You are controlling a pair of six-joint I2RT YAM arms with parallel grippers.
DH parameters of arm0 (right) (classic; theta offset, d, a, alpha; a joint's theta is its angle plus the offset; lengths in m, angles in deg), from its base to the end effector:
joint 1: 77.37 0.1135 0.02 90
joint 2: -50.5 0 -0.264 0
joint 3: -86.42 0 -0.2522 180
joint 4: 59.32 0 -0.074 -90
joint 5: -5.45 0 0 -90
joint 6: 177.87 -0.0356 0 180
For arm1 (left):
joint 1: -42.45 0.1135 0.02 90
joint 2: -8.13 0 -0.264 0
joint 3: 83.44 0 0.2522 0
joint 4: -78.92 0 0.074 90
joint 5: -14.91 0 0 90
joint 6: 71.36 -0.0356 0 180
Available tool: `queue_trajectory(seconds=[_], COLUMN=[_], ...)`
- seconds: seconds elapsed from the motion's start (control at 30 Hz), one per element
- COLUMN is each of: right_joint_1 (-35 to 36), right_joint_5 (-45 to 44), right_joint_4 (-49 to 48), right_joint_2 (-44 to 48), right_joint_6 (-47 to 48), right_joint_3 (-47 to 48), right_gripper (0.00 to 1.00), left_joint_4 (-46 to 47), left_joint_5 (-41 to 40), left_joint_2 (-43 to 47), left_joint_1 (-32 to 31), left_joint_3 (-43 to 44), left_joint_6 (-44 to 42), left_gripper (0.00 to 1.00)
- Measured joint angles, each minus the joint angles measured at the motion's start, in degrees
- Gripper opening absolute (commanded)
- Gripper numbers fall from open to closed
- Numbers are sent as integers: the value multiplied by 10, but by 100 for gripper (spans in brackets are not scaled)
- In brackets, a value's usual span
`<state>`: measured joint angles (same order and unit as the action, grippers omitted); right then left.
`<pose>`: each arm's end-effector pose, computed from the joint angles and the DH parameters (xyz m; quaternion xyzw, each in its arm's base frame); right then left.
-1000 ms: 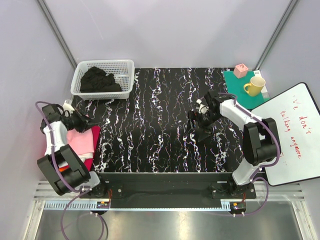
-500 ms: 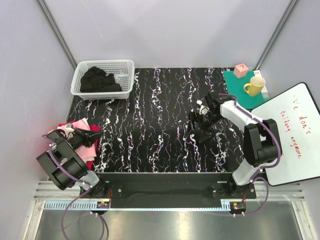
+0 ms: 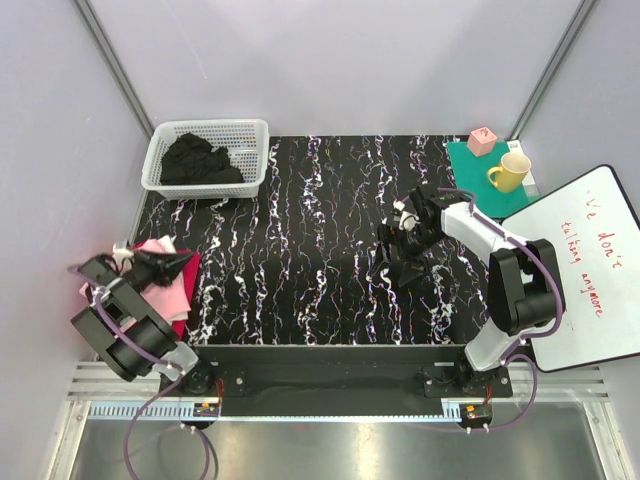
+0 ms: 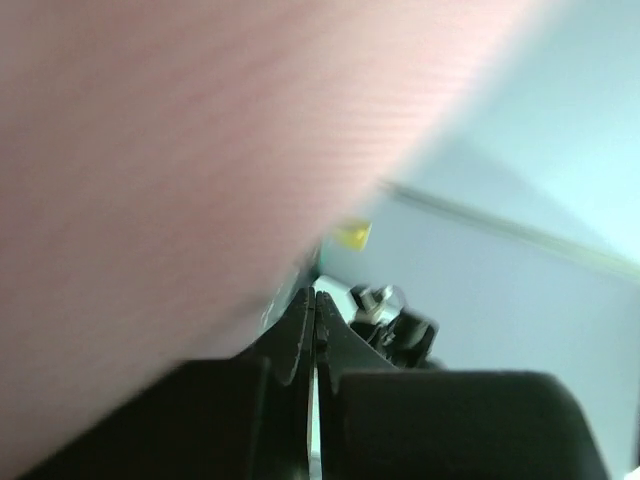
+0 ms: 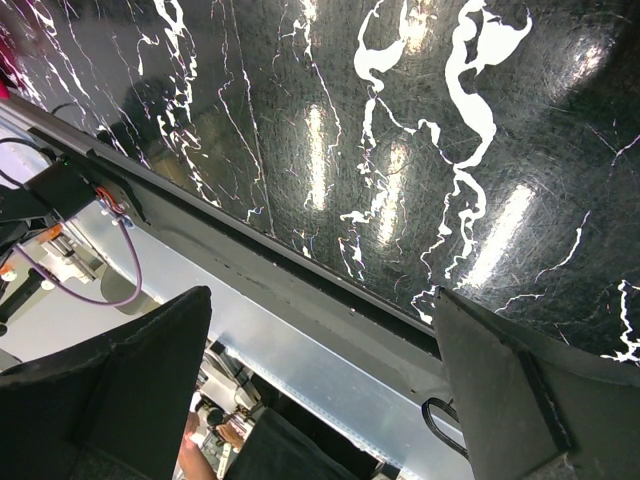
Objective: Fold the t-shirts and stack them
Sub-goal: Put the neatly folded tshirt into the corner of the board with the left arm
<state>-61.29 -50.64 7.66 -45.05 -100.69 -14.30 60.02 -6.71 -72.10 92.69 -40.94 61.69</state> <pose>0.2826 0.1021 0.2028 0.0443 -0.9540 -0.2960 0.0181 0.1678 0.1499 0.1466 -0.4654 0.6613 -0.5223 0.2708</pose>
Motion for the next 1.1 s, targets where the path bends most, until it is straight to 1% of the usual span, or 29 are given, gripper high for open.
queue_trajectory(seconds=[0.13,0.23,0.33,0.43,0.5,0.6,0.73,0.8,0.93,1.1], right_joint_1=[0,0,0,0,0,0,0,0,0,0], right_joint_5=[0,0,0,0,0,0,0,0,0,0], right_joint_4=[0,0,0,0,0,-1,-2,-2,-2,-2], right_joint_2=[0,0,0,0,0,3,9,13,16,16], right_joint_6=[0,0,0,0,0,0,0,0,0,0], right_joint_3=[0,0,0,0,0,-3,-8,-12,-15,-15], right_gripper=[100,100,100,100,100,100,100,100,100,100], left_joint_4=[-19,-39,-96,-164,-230,-319,-406,-438,-472,-480], left_joint_5=[1,-3,-26,-77,-137,-254,-427,-497,-587,-640], left_joint_2=[19,68,118,152,173,198,217,220,220,212], left_joint_1=[-83,-129,-152,-164,-167,-169,-169,-169,-168,-166], left_joint_3=[85,146,206,245,259,259,259,261,268,269], left_joint_6=[-30,-57,-102,-153,-197,-242,-274,-283,-289,-282], left_gripper=[0,0,0,0,0,0,0,0,0,0])
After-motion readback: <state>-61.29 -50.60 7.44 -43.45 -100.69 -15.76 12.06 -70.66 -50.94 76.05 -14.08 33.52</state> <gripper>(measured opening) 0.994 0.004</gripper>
